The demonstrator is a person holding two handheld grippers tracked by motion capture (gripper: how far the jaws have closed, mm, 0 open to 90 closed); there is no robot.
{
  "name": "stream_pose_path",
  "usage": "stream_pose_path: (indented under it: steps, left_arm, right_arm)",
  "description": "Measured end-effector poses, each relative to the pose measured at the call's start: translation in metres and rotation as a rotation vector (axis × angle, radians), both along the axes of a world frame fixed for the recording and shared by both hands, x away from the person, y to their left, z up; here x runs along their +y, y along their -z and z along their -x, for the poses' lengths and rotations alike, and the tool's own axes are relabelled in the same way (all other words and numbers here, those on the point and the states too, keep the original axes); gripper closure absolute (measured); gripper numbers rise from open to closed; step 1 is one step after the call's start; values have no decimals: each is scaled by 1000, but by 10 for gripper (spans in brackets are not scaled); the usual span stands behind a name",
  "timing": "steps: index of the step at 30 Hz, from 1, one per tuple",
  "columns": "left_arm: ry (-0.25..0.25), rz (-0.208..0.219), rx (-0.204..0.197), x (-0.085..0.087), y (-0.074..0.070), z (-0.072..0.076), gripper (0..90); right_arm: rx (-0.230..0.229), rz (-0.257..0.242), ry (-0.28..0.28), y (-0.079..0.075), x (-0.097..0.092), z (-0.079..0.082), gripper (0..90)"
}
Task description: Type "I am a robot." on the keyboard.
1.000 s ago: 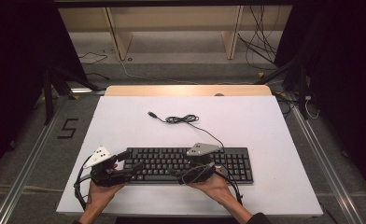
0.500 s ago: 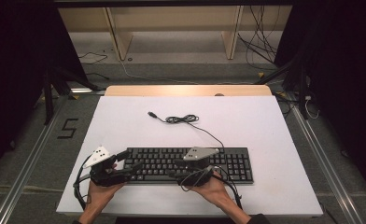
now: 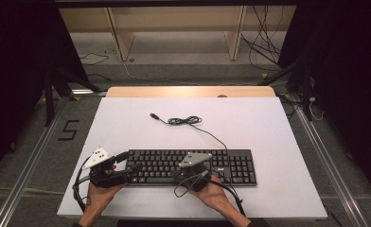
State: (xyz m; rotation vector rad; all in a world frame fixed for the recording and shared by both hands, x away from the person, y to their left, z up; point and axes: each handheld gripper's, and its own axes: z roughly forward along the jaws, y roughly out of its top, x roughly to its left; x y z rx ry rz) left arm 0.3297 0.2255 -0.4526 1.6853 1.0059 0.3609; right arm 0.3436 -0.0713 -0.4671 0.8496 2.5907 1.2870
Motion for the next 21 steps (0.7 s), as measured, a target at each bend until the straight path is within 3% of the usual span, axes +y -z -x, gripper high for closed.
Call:
stream_pose_path:
  steps: [16, 21]
  left_arm:
    - [-13, -4, 10, 2, 1, -1, 251]
    - [-14, -4, 11, 2, 1, -1, 251]
  right_arm:
    - [7, 80, 2, 13, 7, -3, 900]
    - [-4, 85, 3, 15, 8, -2, 900]
